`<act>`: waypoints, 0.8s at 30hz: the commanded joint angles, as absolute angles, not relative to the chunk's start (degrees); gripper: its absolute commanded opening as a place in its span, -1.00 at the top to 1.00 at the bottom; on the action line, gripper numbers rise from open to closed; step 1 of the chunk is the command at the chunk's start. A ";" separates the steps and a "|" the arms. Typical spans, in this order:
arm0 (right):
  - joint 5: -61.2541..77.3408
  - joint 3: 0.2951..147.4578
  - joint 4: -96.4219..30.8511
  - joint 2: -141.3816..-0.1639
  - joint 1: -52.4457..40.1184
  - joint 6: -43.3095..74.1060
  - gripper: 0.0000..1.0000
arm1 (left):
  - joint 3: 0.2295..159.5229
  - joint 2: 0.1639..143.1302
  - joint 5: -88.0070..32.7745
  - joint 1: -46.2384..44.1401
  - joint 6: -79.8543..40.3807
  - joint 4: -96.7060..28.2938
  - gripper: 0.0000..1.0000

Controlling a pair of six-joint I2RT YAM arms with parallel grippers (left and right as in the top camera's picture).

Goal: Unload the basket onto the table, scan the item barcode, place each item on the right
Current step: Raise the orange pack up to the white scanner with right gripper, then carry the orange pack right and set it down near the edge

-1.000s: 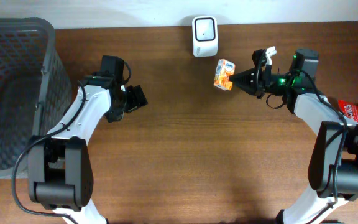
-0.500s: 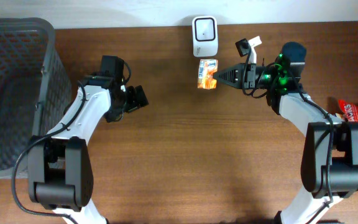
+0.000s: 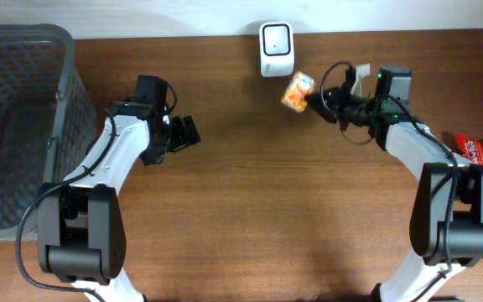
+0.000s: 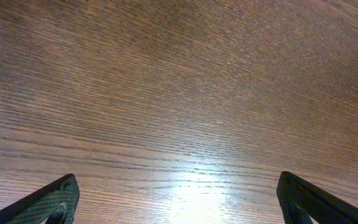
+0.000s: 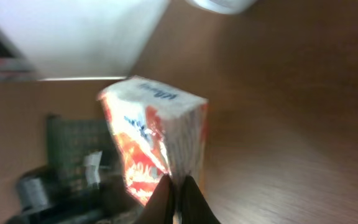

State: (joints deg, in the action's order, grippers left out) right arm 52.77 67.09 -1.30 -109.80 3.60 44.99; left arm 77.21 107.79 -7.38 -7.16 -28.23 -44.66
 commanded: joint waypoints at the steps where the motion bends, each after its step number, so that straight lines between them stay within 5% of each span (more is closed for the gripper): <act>1: 35.77 72.53 -17.37 -107.31 2.52 26.37 0.92 | 77.78 106.80 -6.98 -7.07 -27.29 -44.84 -1.00; 5: 11.55 88.14 -39.03 -106.19 -1.96 15.51 0.92 | 77.78 106.80 -6.98 -7.07 -27.31 -44.16 -0.98; 10: -16.91 92.05 -31.14 -107.28 -13.63 5.15 0.92 | 77.78 106.80 -6.98 -7.07 -27.29 -42.76 -0.98; 24: -18.68 92.05 8.64 -121.49 -19.86 -22.70 0.91 | 77.78 106.80 -6.98 -7.07 -27.29 -42.89 -0.98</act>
State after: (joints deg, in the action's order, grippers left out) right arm -17.82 91.50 6.07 -120.22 -19.59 -19.81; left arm 77.21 107.79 -7.03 -7.16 -28.05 -42.87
